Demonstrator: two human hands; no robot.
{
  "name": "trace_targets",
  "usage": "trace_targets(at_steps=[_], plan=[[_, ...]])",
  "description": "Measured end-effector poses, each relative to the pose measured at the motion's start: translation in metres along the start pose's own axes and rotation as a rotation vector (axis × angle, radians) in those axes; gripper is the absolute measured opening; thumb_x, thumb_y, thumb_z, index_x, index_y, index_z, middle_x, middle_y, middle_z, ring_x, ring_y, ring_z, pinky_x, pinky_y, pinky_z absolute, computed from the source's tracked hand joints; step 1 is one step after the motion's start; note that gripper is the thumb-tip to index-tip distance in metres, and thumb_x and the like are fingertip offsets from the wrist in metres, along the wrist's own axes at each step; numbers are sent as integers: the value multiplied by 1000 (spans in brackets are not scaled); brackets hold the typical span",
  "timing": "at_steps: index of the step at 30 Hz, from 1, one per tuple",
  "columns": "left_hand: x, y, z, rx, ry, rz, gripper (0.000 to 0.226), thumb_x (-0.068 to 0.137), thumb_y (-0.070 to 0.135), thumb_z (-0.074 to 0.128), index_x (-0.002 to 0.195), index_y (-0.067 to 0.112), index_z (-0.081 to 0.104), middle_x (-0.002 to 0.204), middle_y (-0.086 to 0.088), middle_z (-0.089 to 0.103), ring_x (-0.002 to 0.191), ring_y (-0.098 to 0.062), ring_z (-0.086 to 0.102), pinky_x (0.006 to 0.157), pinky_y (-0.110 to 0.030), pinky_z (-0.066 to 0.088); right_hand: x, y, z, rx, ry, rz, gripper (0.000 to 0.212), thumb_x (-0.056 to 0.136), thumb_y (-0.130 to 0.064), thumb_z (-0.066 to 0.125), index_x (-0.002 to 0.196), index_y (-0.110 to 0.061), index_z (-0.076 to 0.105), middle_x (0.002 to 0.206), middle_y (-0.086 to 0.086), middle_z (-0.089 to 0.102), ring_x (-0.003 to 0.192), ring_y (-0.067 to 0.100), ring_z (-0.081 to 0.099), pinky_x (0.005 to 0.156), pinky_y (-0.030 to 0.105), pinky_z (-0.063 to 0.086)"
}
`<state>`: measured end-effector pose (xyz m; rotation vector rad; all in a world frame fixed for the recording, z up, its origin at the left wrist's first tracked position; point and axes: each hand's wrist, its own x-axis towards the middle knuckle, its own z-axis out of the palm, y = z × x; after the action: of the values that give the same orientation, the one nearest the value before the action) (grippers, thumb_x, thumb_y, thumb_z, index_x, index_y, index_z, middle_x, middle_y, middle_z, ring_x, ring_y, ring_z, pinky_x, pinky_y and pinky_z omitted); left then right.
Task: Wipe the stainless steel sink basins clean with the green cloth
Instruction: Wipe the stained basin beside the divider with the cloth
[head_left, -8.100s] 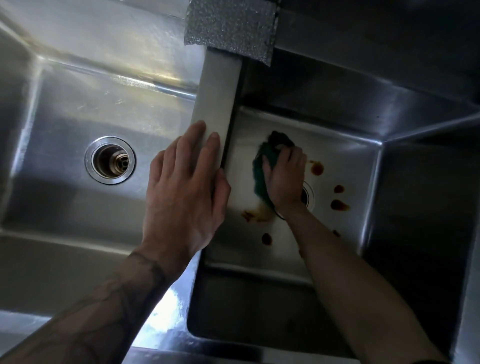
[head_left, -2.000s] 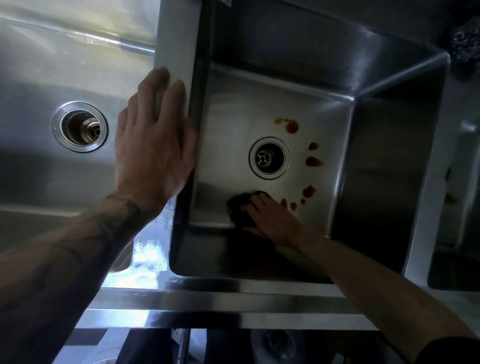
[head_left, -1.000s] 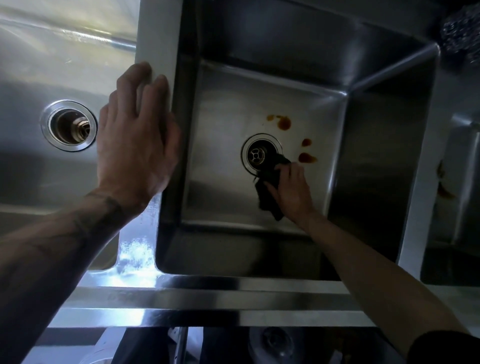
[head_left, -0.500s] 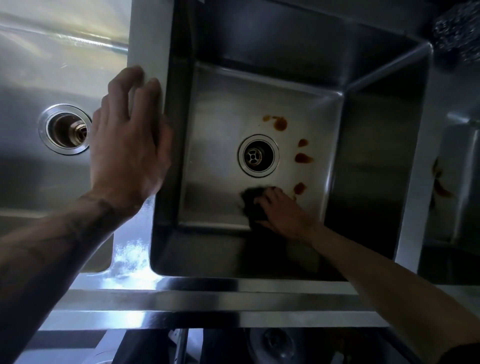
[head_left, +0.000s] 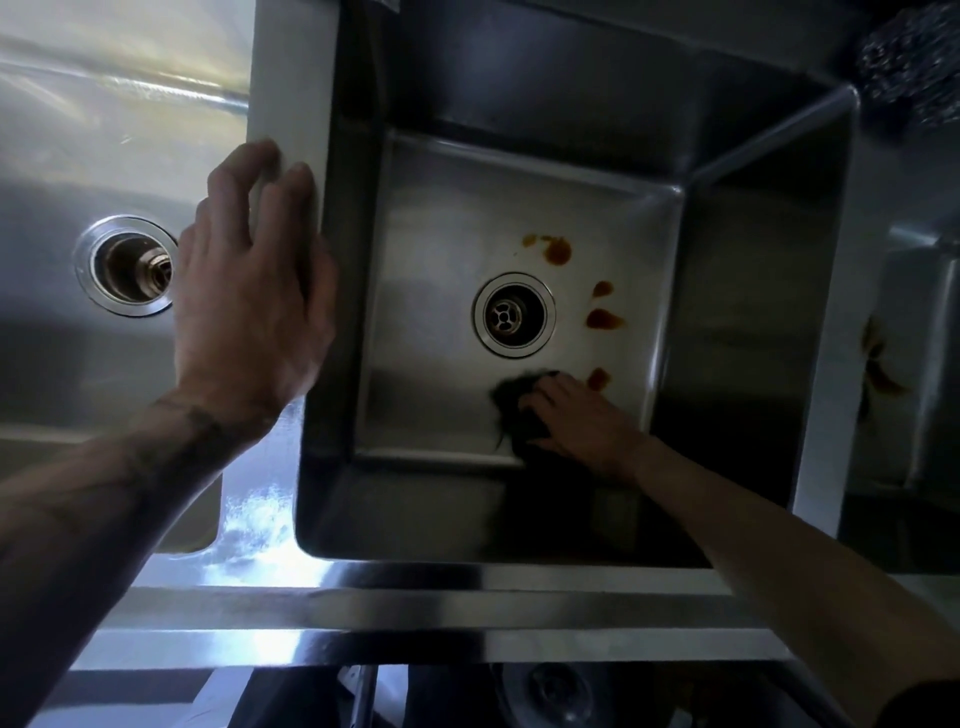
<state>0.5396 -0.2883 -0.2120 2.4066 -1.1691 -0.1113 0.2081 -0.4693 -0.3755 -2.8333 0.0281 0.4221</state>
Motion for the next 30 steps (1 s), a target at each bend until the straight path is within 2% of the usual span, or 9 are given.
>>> trace_targets(at_steps=[4,5,8,10,12,16,21,27,30], plan=[[-1,0,1,-3,2,5,40,102,15,50,140,5,50,153,-25,43,121,-47,54,94,-58,49,31,5,-8,206,199,619,51,95,-39,63,130,-4,52,123,21,52,108,34,48,89,41,47],[-1,0,1,-7,-2,6,40,102,15,50,141,5,50,153,-25,43,121,-47,54,94,-58,49,31,-2,-5,174,207,611,52,95,-40,61,130,-3,52,123,22,53,108,34,49,90,41,46],[0,0,0,-18,-2,9,40,102,14,51,141,5,50,153,-26,43,121,-48,54,94,-58,49,2,-21,10,-1,96,92,56,94,-47,53,126,-2,57,117,21,59,106,37,53,95,44,44],[0,0,0,-18,-2,0,41,101,15,51,141,6,49,153,-26,43,120,-48,55,94,-59,50,-14,-13,8,-3,26,-63,54,91,-47,58,124,-5,58,116,19,61,106,34,50,95,40,40],[0,-1,0,-18,-4,4,40,102,16,50,141,6,48,153,-26,42,119,-49,55,94,-60,50,-11,1,5,51,57,85,52,90,-42,64,126,-6,55,119,20,58,107,36,51,94,44,47],[-1,-1,-1,-21,-13,15,40,102,16,48,141,5,47,154,-27,41,116,-49,55,94,-60,50,20,2,-6,251,214,739,51,94,-33,68,130,-2,49,125,24,51,109,36,49,90,42,48],[0,0,-1,-9,-8,-2,41,102,16,51,142,5,49,154,-25,42,119,-47,54,95,-58,50,-15,-6,3,66,15,143,54,92,-44,61,126,-2,55,119,21,56,106,38,54,95,42,41],[-1,0,-1,-4,-4,6,40,101,14,51,140,5,49,153,-26,42,119,-47,54,94,-58,50,-1,1,0,232,209,894,51,93,-32,70,127,0,51,121,25,52,108,39,50,87,45,48],[-1,1,-1,-8,-1,5,40,101,14,51,140,4,50,153,-26,42,121,-46,54,95,-57,50,-10,-9,-1,205,85,526,55,87,-31,77,126,-1,53,120,24,54,107,37,49,90,44,48]])
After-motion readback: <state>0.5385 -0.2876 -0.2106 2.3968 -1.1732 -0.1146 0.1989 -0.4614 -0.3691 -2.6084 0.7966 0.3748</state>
